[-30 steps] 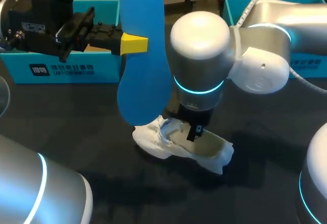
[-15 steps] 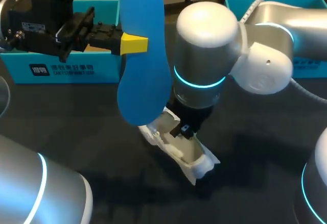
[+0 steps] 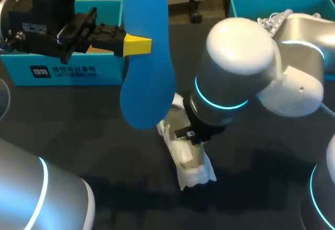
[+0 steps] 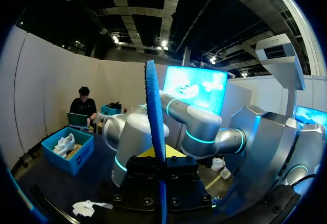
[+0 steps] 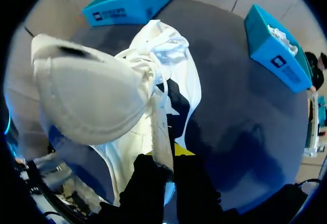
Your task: Take the shoe out of the shoebox, open the shoe tongue, remove and reinsert the insole, then place the shoe into the shoebox
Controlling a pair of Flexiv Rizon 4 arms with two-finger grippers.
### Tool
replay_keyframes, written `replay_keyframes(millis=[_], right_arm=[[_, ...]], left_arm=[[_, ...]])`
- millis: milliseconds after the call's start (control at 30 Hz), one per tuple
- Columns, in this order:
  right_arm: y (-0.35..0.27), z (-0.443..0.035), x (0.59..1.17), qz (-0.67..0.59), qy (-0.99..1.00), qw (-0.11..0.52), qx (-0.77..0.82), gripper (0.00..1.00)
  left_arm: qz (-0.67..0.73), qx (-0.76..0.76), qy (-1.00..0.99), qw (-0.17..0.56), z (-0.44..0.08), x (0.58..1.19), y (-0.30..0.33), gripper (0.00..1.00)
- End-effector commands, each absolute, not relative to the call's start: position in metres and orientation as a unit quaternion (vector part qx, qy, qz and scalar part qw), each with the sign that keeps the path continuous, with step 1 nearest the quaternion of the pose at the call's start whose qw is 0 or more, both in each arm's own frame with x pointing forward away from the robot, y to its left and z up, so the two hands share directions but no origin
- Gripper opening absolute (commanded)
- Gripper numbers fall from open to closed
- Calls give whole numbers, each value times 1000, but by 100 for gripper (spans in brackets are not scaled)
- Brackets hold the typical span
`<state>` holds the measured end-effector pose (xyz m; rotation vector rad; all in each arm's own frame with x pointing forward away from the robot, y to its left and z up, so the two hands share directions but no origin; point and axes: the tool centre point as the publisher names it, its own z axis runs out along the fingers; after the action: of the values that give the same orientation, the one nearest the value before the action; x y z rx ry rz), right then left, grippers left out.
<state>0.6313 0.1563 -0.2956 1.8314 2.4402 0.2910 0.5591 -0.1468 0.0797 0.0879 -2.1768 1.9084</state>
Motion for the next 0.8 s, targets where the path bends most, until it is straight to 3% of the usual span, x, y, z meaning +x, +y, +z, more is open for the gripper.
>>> replay_keyframes(millis=[33, 800], right_arm=[[157, -302, 630, 102, 749, 13, 655, 0], [162, -348, 642, 107, 745, -84, 653, 0]], left_arm=[[653, 29, -747, 123, 80, 560, -147, 0], [653, 29, -747, 123, 80, 560, -147, 0]])
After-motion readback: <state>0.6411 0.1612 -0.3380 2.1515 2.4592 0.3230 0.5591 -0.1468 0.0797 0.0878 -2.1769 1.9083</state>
